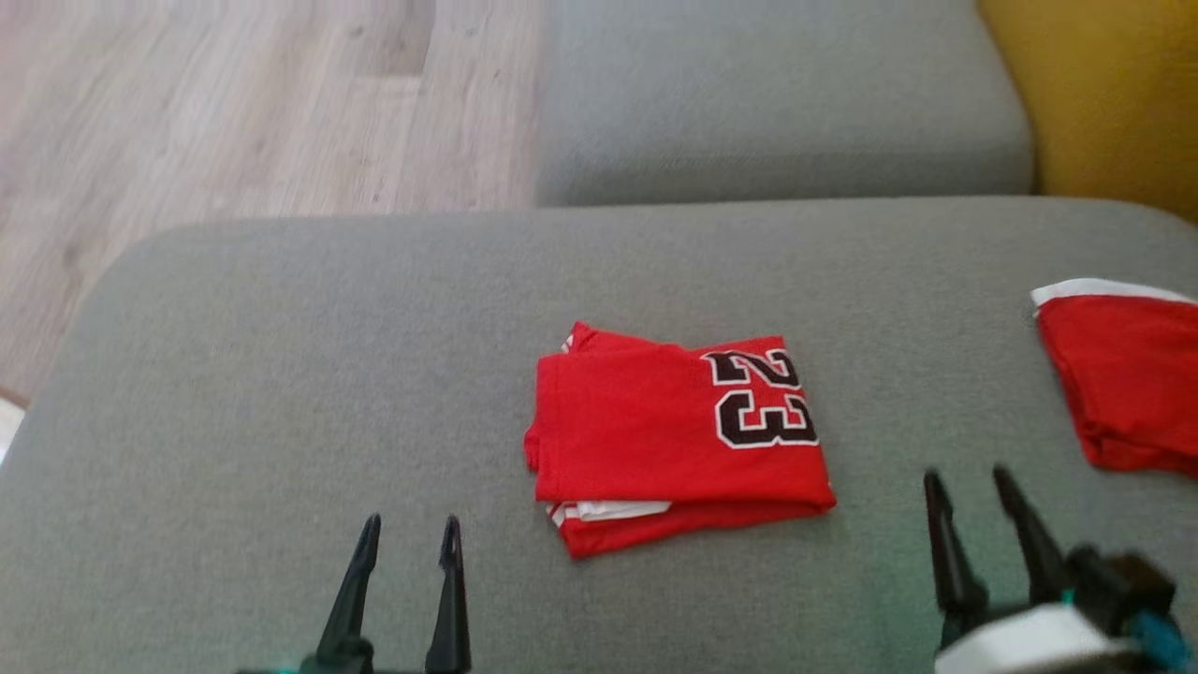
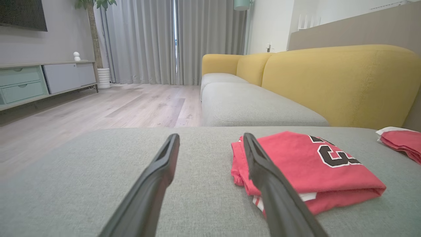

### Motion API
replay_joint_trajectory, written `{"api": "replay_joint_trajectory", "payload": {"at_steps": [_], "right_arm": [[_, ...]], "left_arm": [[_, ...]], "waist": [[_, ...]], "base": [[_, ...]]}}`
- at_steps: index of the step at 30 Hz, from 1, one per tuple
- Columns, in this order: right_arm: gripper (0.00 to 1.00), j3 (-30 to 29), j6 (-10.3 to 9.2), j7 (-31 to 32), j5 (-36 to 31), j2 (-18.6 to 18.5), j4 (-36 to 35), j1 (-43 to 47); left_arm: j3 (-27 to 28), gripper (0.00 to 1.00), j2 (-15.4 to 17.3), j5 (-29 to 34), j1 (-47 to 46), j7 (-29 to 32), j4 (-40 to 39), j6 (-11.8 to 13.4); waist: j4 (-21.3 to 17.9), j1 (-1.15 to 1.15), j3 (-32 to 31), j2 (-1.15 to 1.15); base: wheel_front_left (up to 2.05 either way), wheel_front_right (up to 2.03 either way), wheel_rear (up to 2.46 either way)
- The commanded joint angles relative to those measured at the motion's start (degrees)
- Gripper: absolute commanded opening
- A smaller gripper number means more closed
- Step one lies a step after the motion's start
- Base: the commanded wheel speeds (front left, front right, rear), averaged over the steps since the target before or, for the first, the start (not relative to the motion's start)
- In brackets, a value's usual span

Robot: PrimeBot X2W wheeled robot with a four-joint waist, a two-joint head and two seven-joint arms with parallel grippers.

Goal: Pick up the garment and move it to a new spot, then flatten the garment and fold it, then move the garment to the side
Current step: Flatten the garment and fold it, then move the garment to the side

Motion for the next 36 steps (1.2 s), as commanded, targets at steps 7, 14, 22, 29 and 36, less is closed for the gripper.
{"api": "replay_joint_trajectory", "payload": {"at_steps": [7,14,22,29,36], "right_arm": [[1.00,0.66,0.39,-0.76,-3.59,0.30,-4.63,3.92],[1.00,-0.11,0.39,-0.77,-4.74,0.72,-5.82,5.96],[1.00,0.29,0.39,-0.77,-5.28,1.03,-5.91,6.63],[1.00,0.51,0.39,-0.77,-5.46,1.06,-5.77,6.61],[1.00,0.66,0.39,-0.77,-5.59,1.18,-5.66,6.51]], "left_arm": [[2.77,1.00,-0.73,-0.01,1.15,-0.55,-1.87,1.11],[3.11,1.00,-0.75,0.31,2.63,-0.55,-1.53,1.02],[3.17,1.00,-0.77,0.80,2.88,-0.55,-1.68,0.80],[3.45,1.00,-0.77,1.13,2.88,-0.55,-1.77,0.65],[3.73,1.00,-0.78,1.32,2.98,-0.55,-1.68,0.40]], "waist": [[-1.01,0.01,-2.45,0.00],[-0.59,0.01,-3.72,0.00],[-0.26,0.01,-3.96,0.00],[-0.22,0.01,-3.65,0.00],[-0.30,0.01,-3.55,0.00]], "base": [[0.00,0.00,0.00],[0.00,0.00,0.00],[0.00,0.00,0.00],[0.00,0.00,0.00],[0.00,0.00,0.00]]}}
